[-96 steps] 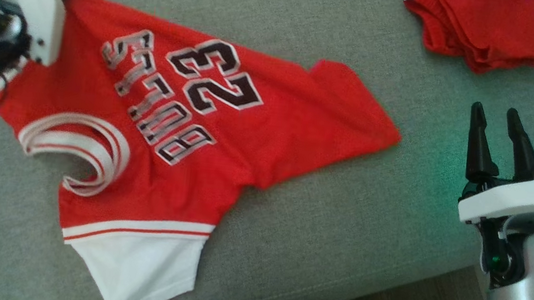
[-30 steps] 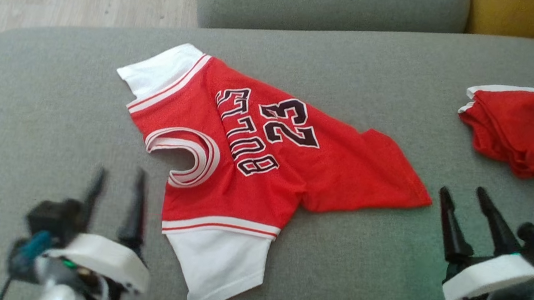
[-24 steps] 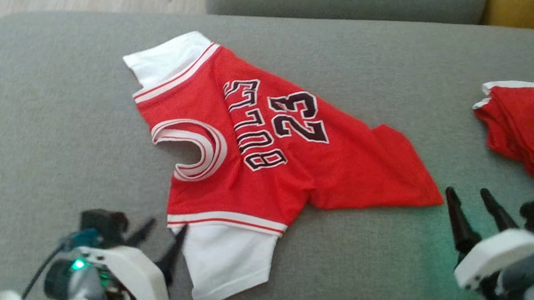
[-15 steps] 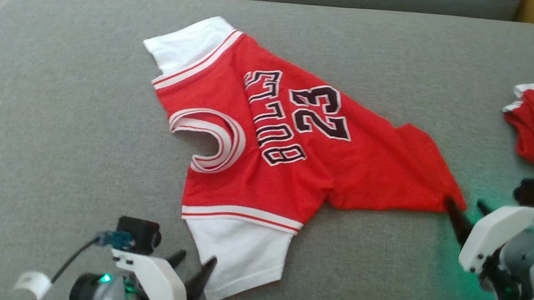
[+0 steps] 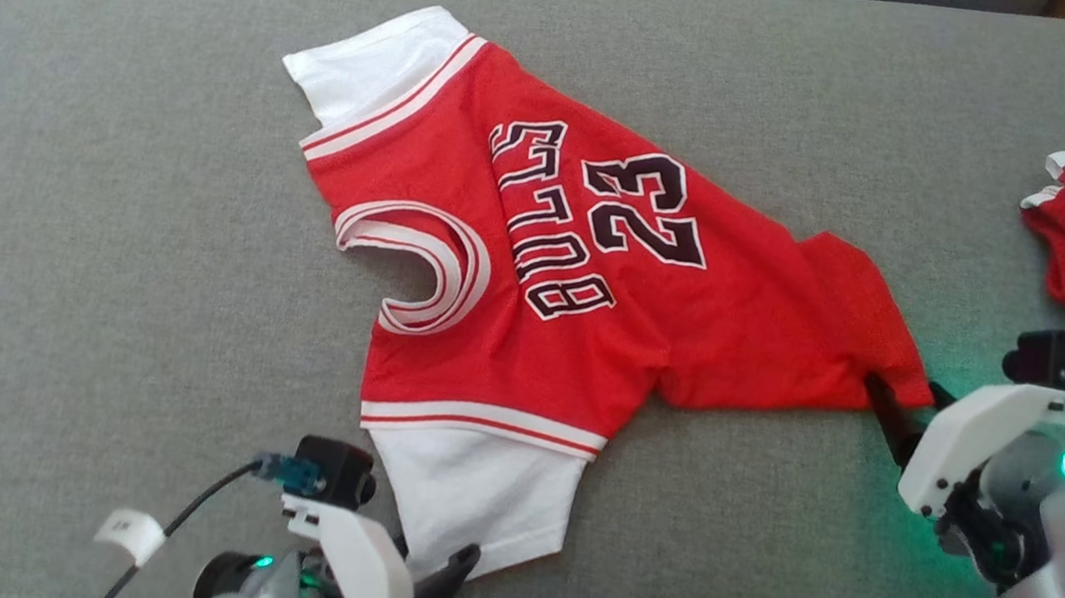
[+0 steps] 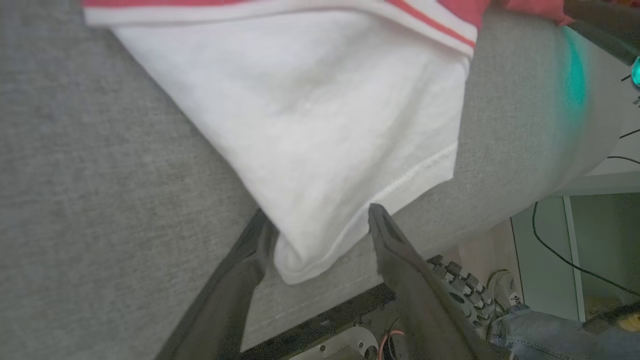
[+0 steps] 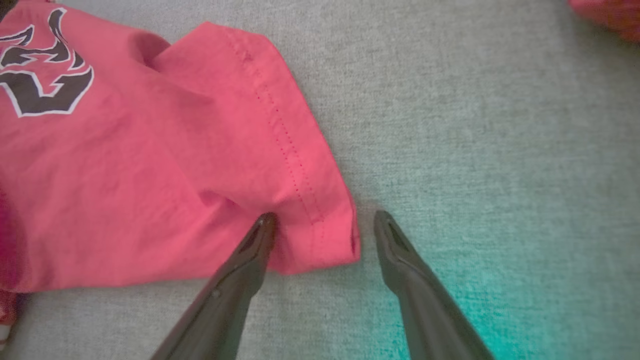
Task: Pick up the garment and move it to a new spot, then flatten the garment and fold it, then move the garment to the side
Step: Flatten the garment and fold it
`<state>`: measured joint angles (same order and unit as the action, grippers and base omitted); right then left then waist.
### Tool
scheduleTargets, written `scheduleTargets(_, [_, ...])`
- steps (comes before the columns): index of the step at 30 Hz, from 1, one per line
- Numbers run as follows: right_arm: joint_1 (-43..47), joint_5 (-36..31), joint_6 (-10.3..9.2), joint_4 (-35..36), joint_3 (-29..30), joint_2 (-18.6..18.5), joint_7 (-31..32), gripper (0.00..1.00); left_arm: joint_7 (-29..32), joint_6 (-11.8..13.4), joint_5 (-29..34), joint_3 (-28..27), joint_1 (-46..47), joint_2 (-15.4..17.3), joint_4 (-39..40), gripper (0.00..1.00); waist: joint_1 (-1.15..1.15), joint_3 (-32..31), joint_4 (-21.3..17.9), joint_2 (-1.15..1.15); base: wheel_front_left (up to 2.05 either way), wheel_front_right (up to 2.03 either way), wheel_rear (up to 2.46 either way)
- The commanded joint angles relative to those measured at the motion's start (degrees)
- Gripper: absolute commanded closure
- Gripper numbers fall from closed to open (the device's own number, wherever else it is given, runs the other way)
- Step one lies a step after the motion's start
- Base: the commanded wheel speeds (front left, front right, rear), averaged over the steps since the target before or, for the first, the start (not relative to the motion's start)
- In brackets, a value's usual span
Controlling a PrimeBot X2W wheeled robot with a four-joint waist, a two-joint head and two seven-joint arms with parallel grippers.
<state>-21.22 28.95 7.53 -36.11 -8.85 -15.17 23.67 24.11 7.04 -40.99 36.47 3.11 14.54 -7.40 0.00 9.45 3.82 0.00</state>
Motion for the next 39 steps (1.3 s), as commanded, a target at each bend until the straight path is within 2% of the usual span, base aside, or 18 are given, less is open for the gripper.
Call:
scheduleTargets(1, [-1.01, 0.60, -0.04, -0.58, -2.10, 0.19, 0.24, 0.00, -0.43, -0.15, -0.10, -1.46, 2.84, -0.14, 0.20, 0.00, 0.00, 0.25, -0.08, 0.00, 0.00, 0.00, 0.00])
scheduleTargets(5, [-2.21, 1.65, -0.04, -2.03, -4.11, 0.49, -0.46, 0.00, -0.73, -0.49, 0.00, -1.21, 4.02, -0.75, -1.43, 0.00, 0.00, 0.58, -0.13, 0.00, 0.00, 0.00, 0.00])
scheduleTargets(6, [-2.38, 2.06, -0.04, -2.11, -4.94, 0.53, -0.69, 0.14, -0.81, -0.56, -0.07, -1.19, 4.17, -0.89, -1.76, 0.00, 0.00, 0.54, -0.12, 0.00, 0.00, 0.00, 0.00])
scheduleTargets(7, [-2.50, 2.67, -0.04, -2.13, -5.65, 0.61, -1.06, 0.50, -0.82, -0.64, -0.16, -1.16, 4.26, -0.98, -2.07, 0.10, 0.00, 0.47, -0.12, 0.00, 0.00, 0.00, 0.00])
scheduleTargets(8, [-2.59, 3.20, -0.04, -2.00, -6.54, 0.63, -1.53, 0.83, -0.85, -0.70, -0.26, -1.15, 4.32, -1.05, -2.36, 0.31, 0.00, 0.35, -0.13, 0.00, 0.00, 0.00, 0.00])
scheduleTargets(9, [-2.64, 3.58, -0.04, -1.83, -7.34, 0.51, -2.40, 1.00, -0.92, -0.78, -0.39, -1.17, 4.31, -1.09, -2.69, 0.62, 0.00, 0.10, -0.16, 0.00, 0.00, 0.00, 0.00])
scheduleTargets(10, [-2.64, 3.99, -0.04, -1.75, -7.92, 0.32, -3.37, 1.00, -0.99, -0.89, -0.48, -1.16, 4.28, -1.08, -2.99, 0.84, 0.00, -0.06, -0.18, 0.00, 0.00, 0.00, 0.00])
scheduleTargets(11, [-2.68, 4.36, -0.04, -1.62, -8.39, 0.10, -4.43, 1.00, -1.42, -0.97, -0.55, -1.34, 4.28, -1.09, -3.15, 1.00, 0.00, -0.25, -0.22, 0.00, 0.00, 0.00, 0.00])
scheduleTargets(18, [-1.69, 9.46, -0.04, 2.02, -9.81, -1.85, -12.41, 1.00, -4.43, -1.35, -1.32, -3.66, 3.44, 0.48, -0.22, 1.00, 0.00, -2.62, -0.12, 0.00, 0.00, 0.00, 0.00])
scheduleTargets(19, [-1.34, 11.04, -0.04, 3.21, -9.75, -2.01, -13.30, 1.00, -4.85, -1.32, -1.47, -4.20, 3.21, 0.93, 0.84, 1.00, 0.00, -2.96, -0.10, 0.00, 0.00, 0.00, 0.00])
scheduleTargets(20, [-0.73, 16.02, -0.04, 7.64, -9.61, -2.89, -14.96, 1.00, -6.01, -1.24, -1.41, -6.16, 3.65, 2.82, 4.85, 1.00, 0.00, -3.33, -0.04, 0.00, 0.00, 0.00, 0.00])
scheduleTargets(23, [-1.61, 21.63, -0.04, 11.76, -8.73, -3.89, -14.70, 1.00, -5.71, -1.74, -1.03, -8.37, 7.29, 5.13, 9.05, 1.00, 0.00, -2.10, 0.28, 0.00, 0.00, 0.00, 0.00])
scheduleTargets(27, [-7.14, 26.94, -0.04, 15.57, -8.15, -5.68, -11.98, 1.00, -3.37, -3.43, 0.29, -11.17, 18.80, 7.88, 10.69, 1.00, 0.00, 2.17, 0.77, 0.00, 0.00, 0.00, 0.00])
scheduleTargets(30, [-14.28, 30.73, -0.04, 16.27, -7.19, -6.84, -9.25, 1.00, -1.81, -5.50, 0.79, -12.44, 30.63, 7.65, 7.37, 1.00, 0.00, 6.67, 1.10, 0.00, 0.00, 0.00, 0.00])
scheduleTargets(33, [-23.23, 34.30, -0.04, 14.27, -5.61, -7.33, -6.35, 1.00, -0.87, -7.60, 1.93, -12.69, 43.39, 6.29, 0.32, 1.00, 0.00, 11.40, 1.32, 0.00, 0.00, 0.00, 0.00])
scheduleTargets(37, [-36.41, 36.96, -0.04, 9.16, -4.28, -7.03, -3.71, 1.00, -2.41, -9.07, 2.96, -14.16, 59.93, 3.44, -11.44, 1.00, 0.00, 16.29, 1.22, 0.00, 0.00, 0.00, 0.00])
scheduleTargets(38, [-36.41, 36.96, -0.04, 9.16, -4.28, -7.03, -3.71, 1.00, -2.41, -9.07, 2.96, -14.16, 59.93, 3.44, -11.44, 1.00, 0.00, 16.29, 1.22, 0.00, 0.00, 0.00, 0.00])
scheduleTargets(39, [-39.70, 37.39, -0.04, 7.86, -4.10, -6.77, -3.47, 1.00, -3.40, -9.15, 3.22, -14.76, 63.84, 2.76, -14.28, 1.00, 0.00, 17.23, 1.11, 0.00, 0.00, 0.00, 0.00])
